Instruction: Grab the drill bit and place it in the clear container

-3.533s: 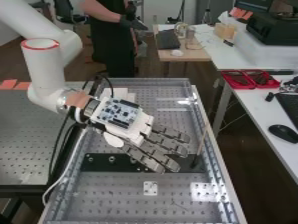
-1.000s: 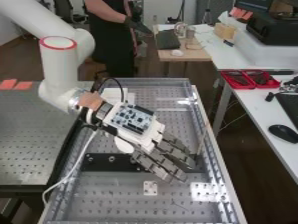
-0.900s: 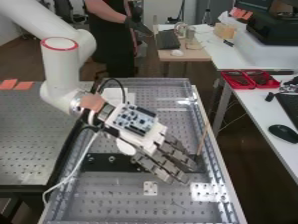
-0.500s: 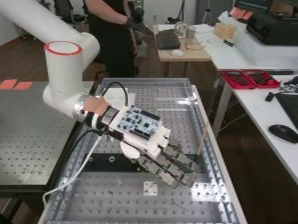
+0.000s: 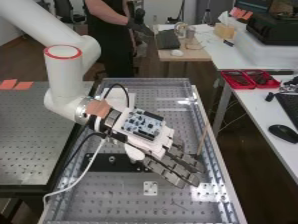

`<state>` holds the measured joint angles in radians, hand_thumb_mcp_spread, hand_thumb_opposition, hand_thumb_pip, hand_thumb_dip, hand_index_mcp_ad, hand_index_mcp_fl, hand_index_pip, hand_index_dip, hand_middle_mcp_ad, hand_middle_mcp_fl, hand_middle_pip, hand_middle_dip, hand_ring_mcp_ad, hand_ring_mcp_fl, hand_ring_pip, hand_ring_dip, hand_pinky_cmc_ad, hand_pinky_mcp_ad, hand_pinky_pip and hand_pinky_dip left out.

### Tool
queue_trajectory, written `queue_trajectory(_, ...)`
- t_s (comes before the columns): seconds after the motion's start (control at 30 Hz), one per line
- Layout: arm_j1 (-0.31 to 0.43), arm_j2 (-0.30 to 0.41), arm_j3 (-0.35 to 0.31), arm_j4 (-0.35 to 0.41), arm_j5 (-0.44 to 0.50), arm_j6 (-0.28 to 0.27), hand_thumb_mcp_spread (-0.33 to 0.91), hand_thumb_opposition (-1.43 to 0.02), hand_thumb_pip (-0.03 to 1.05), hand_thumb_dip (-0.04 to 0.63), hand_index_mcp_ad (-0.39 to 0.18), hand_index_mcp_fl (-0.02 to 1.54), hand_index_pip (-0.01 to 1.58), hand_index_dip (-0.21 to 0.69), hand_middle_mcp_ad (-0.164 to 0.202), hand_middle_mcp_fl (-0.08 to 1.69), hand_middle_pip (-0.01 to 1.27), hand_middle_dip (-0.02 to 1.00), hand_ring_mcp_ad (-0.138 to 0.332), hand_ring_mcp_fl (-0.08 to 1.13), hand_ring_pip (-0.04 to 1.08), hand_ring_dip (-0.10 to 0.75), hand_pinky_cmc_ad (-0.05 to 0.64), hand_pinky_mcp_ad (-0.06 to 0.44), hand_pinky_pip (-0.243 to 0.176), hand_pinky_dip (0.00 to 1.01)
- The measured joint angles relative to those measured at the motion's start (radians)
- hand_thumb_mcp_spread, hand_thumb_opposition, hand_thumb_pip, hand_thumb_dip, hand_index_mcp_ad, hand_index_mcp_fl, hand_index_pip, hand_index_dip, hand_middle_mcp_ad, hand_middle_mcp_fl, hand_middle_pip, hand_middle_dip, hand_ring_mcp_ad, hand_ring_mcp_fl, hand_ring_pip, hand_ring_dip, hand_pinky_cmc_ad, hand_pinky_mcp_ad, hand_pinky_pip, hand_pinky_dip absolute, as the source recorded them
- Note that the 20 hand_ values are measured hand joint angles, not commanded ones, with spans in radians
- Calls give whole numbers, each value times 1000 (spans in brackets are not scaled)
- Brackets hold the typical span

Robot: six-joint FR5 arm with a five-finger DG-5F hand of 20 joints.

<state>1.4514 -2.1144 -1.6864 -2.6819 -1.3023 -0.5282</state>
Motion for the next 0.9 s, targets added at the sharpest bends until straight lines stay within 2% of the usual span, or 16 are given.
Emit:
queue_trajectory(0.3,-4,-15,16,-7,-22,7,431,-773,646,253,-77,66,1323,284,51,119,115,188,169,-30,103,35,182,122,-63,180)
queue_trajectory(0.37,-5,-19,20,-9,-28,6,443,-773,607,253,-77,70,1332,300,51,122,119,190,168,-26,103,35,180,122,-63,180)
queue_trajectory(0.73,-9,-34,36,-11,-47,-20,461,-771,595,253,-87,65,1360,297,52,119,113,188,166,-19,103,31,195,117,-59,180)
queue_trajectory(0.9,-14,-43,44,-9,-58,-23,461,-771,588,253,-87,119,1367,297,52,113,117,197,164,-21,103,35,208,117,-59,180)
